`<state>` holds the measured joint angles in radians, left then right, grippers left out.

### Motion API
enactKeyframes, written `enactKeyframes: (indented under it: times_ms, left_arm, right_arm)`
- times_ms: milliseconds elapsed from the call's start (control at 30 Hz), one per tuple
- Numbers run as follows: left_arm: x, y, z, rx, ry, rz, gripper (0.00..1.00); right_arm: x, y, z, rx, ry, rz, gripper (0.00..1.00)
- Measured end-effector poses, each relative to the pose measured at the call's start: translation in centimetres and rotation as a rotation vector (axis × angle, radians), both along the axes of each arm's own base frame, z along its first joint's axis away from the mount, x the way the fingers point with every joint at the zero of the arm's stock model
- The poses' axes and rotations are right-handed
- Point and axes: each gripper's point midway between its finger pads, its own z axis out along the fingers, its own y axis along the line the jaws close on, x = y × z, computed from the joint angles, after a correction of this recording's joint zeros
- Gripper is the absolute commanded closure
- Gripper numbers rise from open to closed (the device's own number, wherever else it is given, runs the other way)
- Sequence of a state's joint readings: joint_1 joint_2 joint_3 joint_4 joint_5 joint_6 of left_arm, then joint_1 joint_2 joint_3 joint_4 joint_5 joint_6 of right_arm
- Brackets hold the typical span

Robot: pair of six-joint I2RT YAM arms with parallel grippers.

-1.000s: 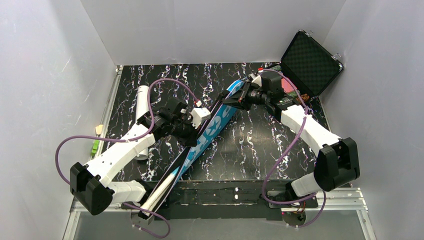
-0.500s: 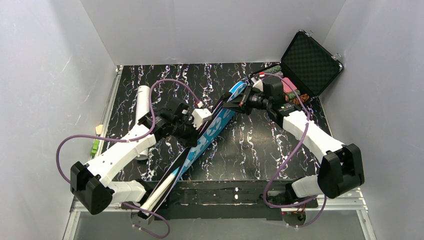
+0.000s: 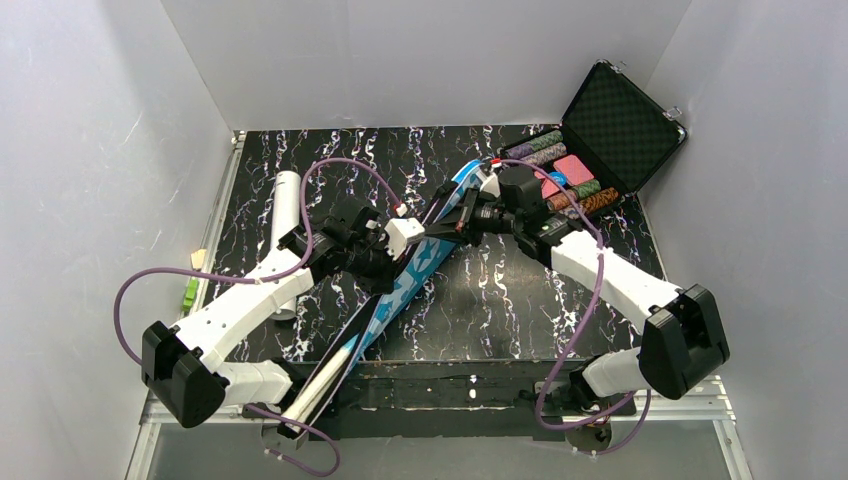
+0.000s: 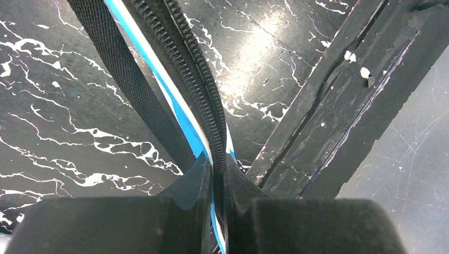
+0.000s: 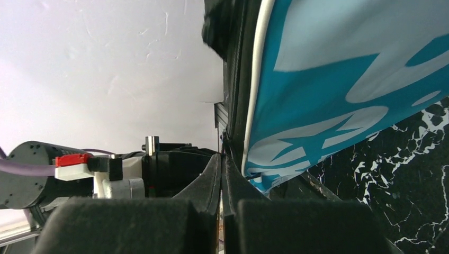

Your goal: Pack up the badminton gear

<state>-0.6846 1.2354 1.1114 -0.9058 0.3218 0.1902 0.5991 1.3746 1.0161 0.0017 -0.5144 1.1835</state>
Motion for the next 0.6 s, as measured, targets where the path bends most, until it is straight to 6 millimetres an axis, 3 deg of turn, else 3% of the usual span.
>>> enactKeyframes:
  times_ms: [167, 400, 600]
  left_arm:
    - [0.1, 0.1, 0.0, 0.006, -0.004, 0.005, 1.0]
    - [0.4, 0.3, -0.1, 0.016, -0.014, 0.019, 0.99]
    - [0.6, 0.2, 0.1, 0.013, -0.018, 0.034, 0.68]
  right_arm:
    - [-1.8, 1.6, -0.8, -0.02, 0.011, 0.039, 0.99]
    - [-5.9, 4.4, -2.3, -0.043, 0.051, 0.156, 0.99]
    - [-7.2, 5.1, -3.1, -0.058, 0.066, 0.189, 0.99]
